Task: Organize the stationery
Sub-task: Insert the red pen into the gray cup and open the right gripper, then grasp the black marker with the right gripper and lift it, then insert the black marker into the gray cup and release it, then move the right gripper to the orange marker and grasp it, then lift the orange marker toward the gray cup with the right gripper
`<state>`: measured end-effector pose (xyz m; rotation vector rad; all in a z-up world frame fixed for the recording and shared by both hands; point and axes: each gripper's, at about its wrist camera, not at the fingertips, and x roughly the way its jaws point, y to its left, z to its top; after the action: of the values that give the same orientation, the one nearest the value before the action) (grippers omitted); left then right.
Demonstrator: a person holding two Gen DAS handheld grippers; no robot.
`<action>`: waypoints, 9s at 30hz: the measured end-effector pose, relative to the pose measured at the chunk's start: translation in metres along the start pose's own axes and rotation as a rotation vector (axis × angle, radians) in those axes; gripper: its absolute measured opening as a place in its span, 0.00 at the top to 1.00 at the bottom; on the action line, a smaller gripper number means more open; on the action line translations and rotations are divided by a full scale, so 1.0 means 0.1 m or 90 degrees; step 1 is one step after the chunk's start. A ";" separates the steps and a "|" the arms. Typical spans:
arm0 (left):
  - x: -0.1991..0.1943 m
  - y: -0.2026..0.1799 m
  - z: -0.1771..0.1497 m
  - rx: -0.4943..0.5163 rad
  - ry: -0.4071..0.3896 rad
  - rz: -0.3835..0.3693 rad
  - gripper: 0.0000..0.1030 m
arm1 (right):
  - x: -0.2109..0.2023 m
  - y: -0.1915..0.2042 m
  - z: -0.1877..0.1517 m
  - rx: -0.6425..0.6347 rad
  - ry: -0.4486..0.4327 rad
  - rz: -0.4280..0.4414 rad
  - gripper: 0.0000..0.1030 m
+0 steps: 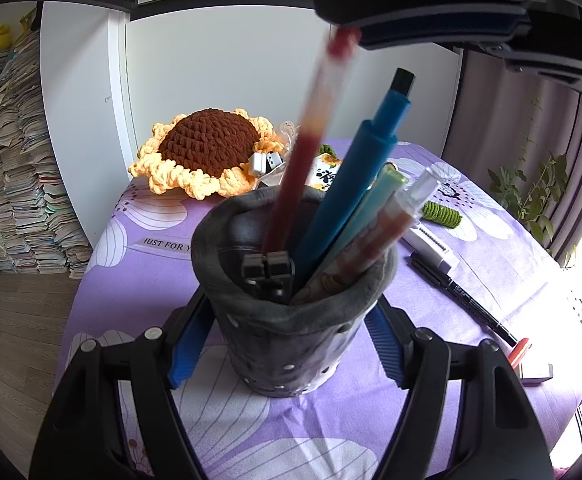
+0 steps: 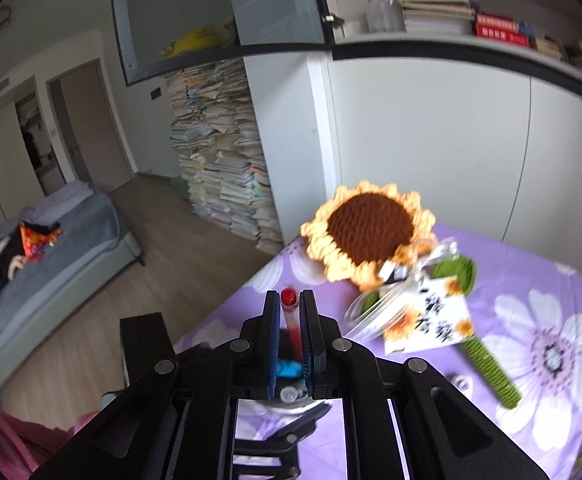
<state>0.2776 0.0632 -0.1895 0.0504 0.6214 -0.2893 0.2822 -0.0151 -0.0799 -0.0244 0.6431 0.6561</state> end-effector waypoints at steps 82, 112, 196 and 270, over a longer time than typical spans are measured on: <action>0.01 -0.01 0.02 0.001 0.007 -0.005 0.26 | -0.79 -0.03 0.25 -0.015 -0.134 -0.121 0.86; 0.01 -0.01 0.01 0.001 0.007 -0.006 0.25 | 0.00 -0.02 -0.10 -0.025 -0.014 -0.050 0.86; 0.00 -0.03 0.01 0.002 0.010 -0.007 0.25 | 0.60 -0.91 -1.04 0.302 0.249 -0.140 0.70; -0.03 -0.04 -0.01 0.006 -0.004 -0.010 0.25 | -0.23 -0.51 -0.73 0.159 0.090 -0.164 0.85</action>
<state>0.2739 0.0606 -0.1882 0.0540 0.6137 -0.3069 0.2577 -0.0842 -0.1346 0.0780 0.8387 0.3244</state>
